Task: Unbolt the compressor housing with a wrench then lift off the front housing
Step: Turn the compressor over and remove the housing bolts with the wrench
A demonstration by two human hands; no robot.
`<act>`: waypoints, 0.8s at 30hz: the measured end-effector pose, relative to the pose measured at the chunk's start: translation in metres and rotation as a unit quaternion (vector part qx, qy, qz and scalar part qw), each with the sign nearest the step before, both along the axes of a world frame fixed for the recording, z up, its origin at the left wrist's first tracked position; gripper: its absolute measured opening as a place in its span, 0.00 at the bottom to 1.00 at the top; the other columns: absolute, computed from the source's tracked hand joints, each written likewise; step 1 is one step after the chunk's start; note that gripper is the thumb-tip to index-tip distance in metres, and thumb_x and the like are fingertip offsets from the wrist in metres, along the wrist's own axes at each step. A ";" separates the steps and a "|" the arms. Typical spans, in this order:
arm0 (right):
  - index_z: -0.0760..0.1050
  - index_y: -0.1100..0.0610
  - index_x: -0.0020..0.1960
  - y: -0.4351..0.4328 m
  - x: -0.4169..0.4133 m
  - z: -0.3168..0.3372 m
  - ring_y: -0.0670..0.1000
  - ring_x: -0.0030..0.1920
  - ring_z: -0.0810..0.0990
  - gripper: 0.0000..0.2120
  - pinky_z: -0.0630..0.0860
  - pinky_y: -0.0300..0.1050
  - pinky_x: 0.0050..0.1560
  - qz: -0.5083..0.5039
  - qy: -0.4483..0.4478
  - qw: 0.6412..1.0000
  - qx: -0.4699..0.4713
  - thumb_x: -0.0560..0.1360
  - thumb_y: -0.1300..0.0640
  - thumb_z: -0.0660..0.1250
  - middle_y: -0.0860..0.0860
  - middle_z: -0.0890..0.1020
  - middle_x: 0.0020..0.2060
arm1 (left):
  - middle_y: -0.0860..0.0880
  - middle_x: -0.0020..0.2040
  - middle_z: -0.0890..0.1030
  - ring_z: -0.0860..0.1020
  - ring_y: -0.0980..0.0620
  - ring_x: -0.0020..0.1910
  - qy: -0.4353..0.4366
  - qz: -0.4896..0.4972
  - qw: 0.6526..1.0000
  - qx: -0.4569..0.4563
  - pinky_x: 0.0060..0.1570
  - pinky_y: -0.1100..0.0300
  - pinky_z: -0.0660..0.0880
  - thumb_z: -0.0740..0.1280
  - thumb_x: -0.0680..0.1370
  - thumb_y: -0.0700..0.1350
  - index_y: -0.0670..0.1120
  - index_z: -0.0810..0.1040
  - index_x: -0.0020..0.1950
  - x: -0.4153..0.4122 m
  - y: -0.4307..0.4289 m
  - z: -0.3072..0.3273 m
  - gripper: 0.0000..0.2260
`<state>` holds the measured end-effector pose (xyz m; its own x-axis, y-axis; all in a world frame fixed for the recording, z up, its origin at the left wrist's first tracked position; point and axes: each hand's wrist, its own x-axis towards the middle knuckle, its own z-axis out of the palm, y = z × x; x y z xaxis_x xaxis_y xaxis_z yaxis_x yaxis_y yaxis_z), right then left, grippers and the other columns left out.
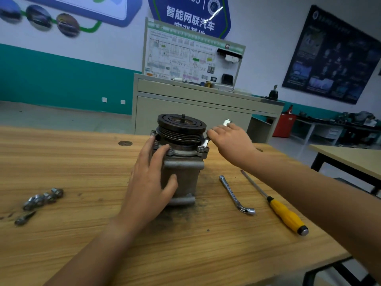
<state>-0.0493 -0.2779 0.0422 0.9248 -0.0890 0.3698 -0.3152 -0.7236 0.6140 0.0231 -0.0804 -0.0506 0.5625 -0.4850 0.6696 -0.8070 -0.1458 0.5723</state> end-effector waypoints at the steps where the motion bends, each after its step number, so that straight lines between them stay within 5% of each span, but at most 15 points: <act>1: 0.63 0.59 0.68 -0.002 0.006 -0.003 0.55 0.65 0.70 0.19 0.61 0.49 0.66 0.009 -0.012 1.000 0.008 0.78 0.65 0.57 0.57 0.73 0.64 | 0.53 0.77 0.49 0.51 0.52 0.74 -0.001 0.001 1.000 -0.001 0.69 0.50 0.58 0.68 0.74 0.45 0.50 0.63 0.72 0.000 0.000 0.000 0.27; 4: 0.66 0.61 0.67 -0.003 0.003 -0.003 0.57 0.62 0.73 0.18 0.65 0.50 0.64 0.026 -0.042 0.999 0.015 0.78 0.65 0.58 0.58 0.76 0.61 | 0.53 0.77 0.48 0.50 0.53 0.75 -0.001 0.003 1.000 0.000 0.70 0.51 0.57 0.68 0.74 0.46 0.51 0.64 0.71 0.001 0.001 0.001 0.27; 6: 0.72 0.63 0.63 0.002 -0.011 -0.003 0.60 0.48 0.80 0.15 0.75 0.52 0.46 0.056 -0.115 0.990 0.058 0.77 0.66 0.60 0.61 0.81 0.48 | 0.54 0.77 0.48 0.50 0.53 0.74 -0.001 0.001 1.000 0.000 0.70 0.51 0.56 0.68 0.74 0.46 0.51 0.63 0.71 0.002 0.000 0.000 0.26; 8: 0.73 0.64 0.61 0.012 -0.028 -0.003 0.60 0.35 0.79 0.13 0.70 0.47 0.31 0.076 -0.197 0.968 0.133 0.78 0.62 0.61 0.60 0.80 0.37 | 0.53 0.77 0.49 0.51 0.52 0.75 -0.003 -0.002 1.000 0.000 0.71 0.50 0.57 0.68 0.74 0.45 0.50 0.63 0.71 0.002 -0.001 0.000 0.27; 15: 0.65 0.52 0.66 0.040 -0.072 -0.010 0.52 0.33 0.75 0.15 0.72 0.46 0.32 -0.010 -0.111 0.977 0.182 0.80 0.53 0.52 0.51 0.75 0.32 | 0.51 0.77 0.50 0.53 0.50 0.74 -0.006 0.003 1.000 0.004 0.70 0.50 0.58 0.68 0.74 0.44 0.50 0.63 0.72 0.001 0.000 -0.001 0.28; 24: 0.66 0.56 0.62 0.069 -0.059 0.005 0.47 0.29 0.64 0.13 0.61 0.40 0.24 -0.118 -0.003 0.984 0.136 0.78 0.63 0.55 0.49 0.65 0.30 | 0.51 0.77 0.50 0.53 0.50 0.74 -0.002 0.005 1.000 0.003 0.70 0.48 0.60 0.68 0.75 0.44 0.50 0.62 0.73 0.001 -0.001 -0.002 0.28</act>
